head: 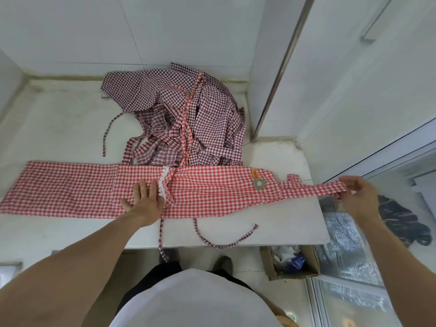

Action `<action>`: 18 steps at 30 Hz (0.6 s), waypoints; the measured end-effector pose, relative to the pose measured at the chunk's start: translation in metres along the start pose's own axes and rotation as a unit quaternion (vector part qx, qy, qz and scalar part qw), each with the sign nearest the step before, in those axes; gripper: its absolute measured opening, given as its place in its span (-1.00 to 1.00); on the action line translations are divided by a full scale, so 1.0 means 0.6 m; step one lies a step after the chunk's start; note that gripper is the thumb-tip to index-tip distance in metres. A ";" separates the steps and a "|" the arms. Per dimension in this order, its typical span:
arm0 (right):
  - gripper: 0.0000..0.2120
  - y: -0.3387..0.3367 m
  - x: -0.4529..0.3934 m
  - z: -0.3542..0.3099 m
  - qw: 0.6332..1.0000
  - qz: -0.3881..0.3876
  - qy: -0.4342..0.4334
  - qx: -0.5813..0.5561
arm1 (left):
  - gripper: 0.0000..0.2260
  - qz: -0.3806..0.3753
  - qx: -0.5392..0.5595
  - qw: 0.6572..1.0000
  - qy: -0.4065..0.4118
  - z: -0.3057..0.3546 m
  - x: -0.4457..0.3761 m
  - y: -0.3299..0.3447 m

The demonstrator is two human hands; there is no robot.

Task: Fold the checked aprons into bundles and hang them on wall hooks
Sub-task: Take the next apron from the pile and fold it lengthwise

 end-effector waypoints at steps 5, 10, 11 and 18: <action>-0.74 0.044 -0.012 0.050 0.990 -0.052 0.092 -0.098 | -0.44 -0.002 0.014 1.000 -0.005 0.000 0.013 0.007; -0.70 0.075 -0.011 0.055 0.922 -0.121 0.115 -0.349 | -0.45 0.006 0.021 1.000 -0.023 -0.006 0.025 0.025; -0.69 0.075 -0.014 0.059 0.915 -0.114 0.118 -0.370 | -0.45 0.006 0.022 0.999 -0.023 -0.008 0.026 0.026; -0.72 0.146 -0.019 0.063 0.765 -0.185 0.188 -0.587 | -0.45 0.005 0.024 0.999 -0.040 -0.003 0.029 0.034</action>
Point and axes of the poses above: each hand's wrist, its own x-axis away from the middle knuckle, its own y-axis out of the palm, z = x × y, the point moved 9 cm from there along -x, towards the middle knuckle, and after that the axes turned 10 degrees about -z, right-handed, at the moved point
